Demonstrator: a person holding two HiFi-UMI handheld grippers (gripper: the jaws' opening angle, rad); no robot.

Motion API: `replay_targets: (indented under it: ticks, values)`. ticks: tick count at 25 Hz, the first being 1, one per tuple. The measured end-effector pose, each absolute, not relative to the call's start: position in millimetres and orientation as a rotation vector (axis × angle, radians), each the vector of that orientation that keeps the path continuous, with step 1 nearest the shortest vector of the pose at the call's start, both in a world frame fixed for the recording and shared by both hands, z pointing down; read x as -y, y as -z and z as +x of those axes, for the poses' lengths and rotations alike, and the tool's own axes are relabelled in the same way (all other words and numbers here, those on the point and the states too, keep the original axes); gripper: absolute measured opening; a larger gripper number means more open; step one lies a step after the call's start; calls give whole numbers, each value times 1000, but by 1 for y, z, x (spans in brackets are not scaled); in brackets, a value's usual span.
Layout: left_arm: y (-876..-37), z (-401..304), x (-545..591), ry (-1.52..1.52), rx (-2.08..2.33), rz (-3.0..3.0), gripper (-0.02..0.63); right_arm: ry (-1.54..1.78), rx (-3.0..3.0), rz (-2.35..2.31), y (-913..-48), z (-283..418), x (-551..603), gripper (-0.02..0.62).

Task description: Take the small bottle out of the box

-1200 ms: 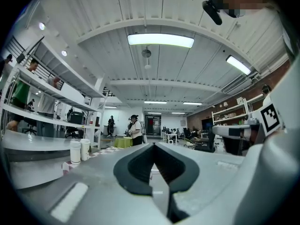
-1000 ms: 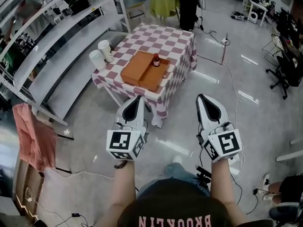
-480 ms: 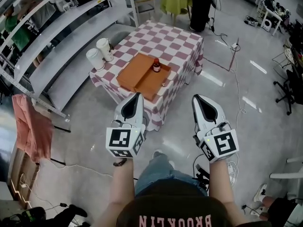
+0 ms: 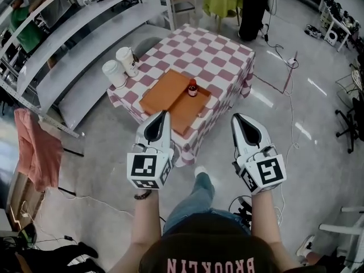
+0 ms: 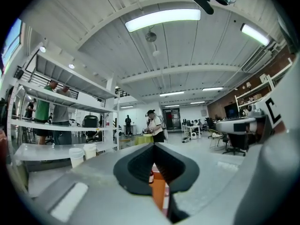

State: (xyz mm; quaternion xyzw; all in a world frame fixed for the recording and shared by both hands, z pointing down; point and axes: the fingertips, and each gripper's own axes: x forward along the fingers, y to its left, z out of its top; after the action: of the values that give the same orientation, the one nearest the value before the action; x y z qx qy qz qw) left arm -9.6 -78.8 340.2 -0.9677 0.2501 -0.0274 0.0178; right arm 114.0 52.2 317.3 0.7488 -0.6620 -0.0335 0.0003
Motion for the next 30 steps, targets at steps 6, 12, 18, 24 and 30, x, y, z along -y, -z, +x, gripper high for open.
replay_targets:
  ticks: [6, 12, 18, 24, 30]
  values:
    - [-352, 5, 142, 84, -897, -3013, -2, 88, 2147, 2235, -327, 138, 18, 0]
    - [-357, 40, 204, 132, -990, -2997, -2, 42, 2191, 2155, -333, 183, 88, 0]
    - [-372, 53, 245, 178, -1066, -2986, -2, -17, 2236, 2048, -352, 200, 143, 0]
    - [-382, 60, 272, 206, -1122, -2991, -1, -81, 2246, 1998, -373, 214, 184, 2]
    - [-399, 51, 280, 263, -1239, -2975, -2, -129, 2307, 1954, -379, 219, 202, 2]
